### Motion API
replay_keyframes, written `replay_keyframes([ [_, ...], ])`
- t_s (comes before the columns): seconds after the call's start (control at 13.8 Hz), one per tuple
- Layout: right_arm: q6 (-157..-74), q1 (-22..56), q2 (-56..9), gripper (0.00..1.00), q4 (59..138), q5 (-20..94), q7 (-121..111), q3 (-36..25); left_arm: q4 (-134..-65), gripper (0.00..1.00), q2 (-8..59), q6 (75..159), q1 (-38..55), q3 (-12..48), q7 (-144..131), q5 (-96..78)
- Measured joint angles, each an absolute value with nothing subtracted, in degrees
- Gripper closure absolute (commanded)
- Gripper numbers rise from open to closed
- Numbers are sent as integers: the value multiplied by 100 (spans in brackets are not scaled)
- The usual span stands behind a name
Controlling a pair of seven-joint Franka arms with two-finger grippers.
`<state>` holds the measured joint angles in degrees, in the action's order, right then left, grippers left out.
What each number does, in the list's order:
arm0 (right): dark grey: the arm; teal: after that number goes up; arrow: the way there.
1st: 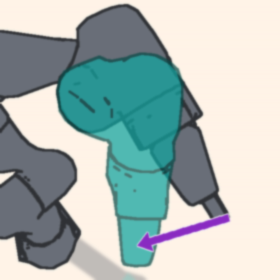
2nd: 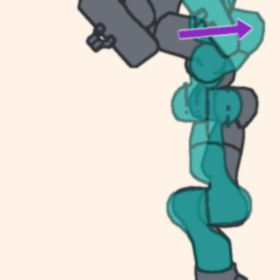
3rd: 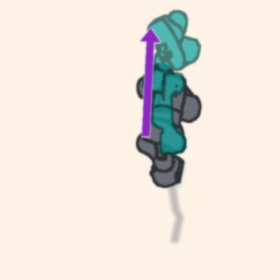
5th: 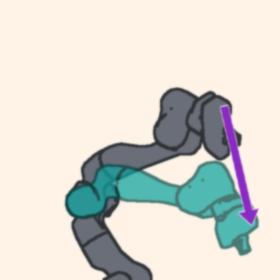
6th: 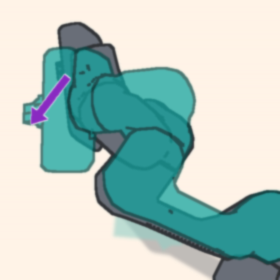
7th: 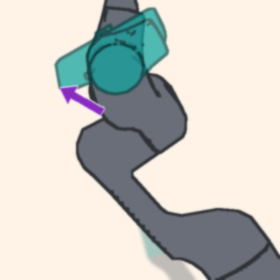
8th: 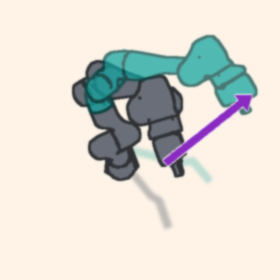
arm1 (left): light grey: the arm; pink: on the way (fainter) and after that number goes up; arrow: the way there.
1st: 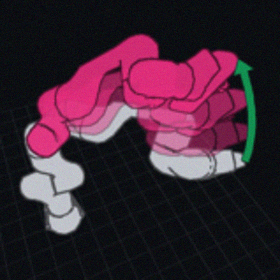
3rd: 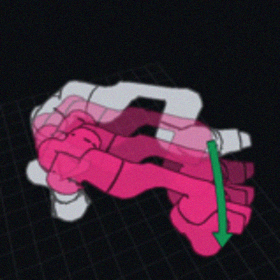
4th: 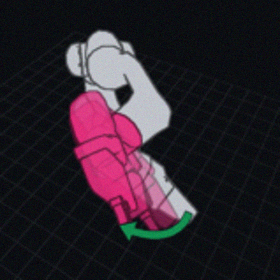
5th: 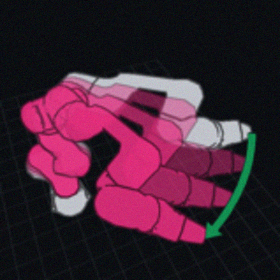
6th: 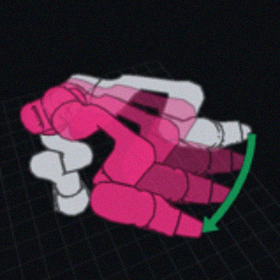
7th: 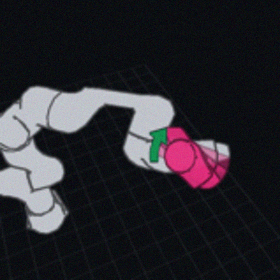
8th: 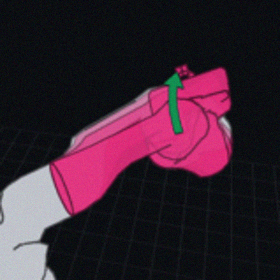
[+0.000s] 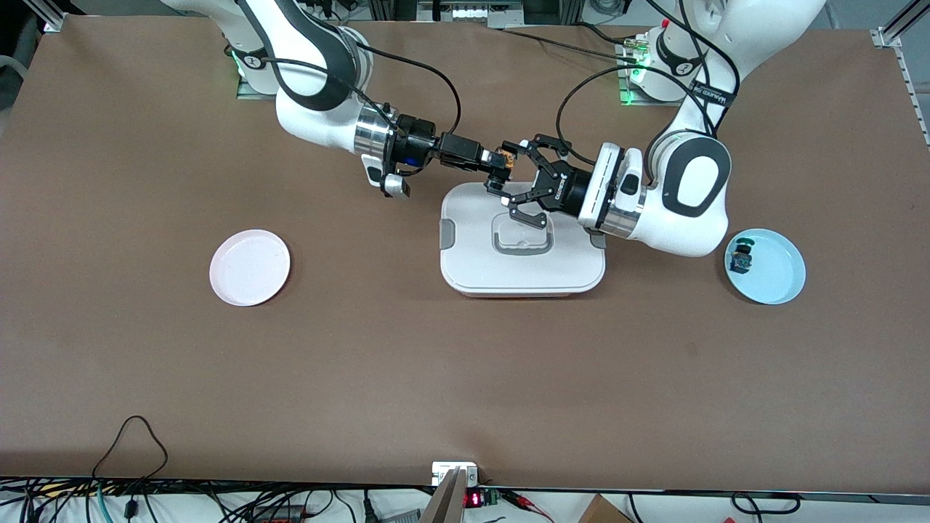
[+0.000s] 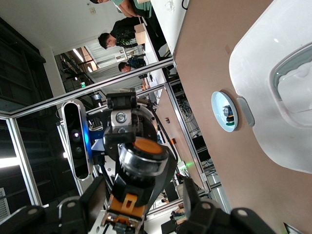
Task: Transfer orange switch to right arm and place
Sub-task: 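Grasp the orange switch with the right gripper from the left gripper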
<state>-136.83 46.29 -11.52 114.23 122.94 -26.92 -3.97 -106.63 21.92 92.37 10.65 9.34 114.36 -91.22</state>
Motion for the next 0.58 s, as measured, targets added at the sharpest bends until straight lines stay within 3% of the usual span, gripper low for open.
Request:
replay_keyframes([
  [0.29,-13689,4629,-1152,72,11369,12308,-2692,-423,-10662,100,2215,9242,1064,932,11452,-9133],
  [0.51,-13693,4629,-1157,99,11364,12320,-2644,-426,-10654,100,2215,9245,1063,931,11568,-9134],
  [0.58,-13693,4629,-1157,100,11363,12320,-2644,-427,-10653,100,2215,9245,1063,931,11583,-9134],
])
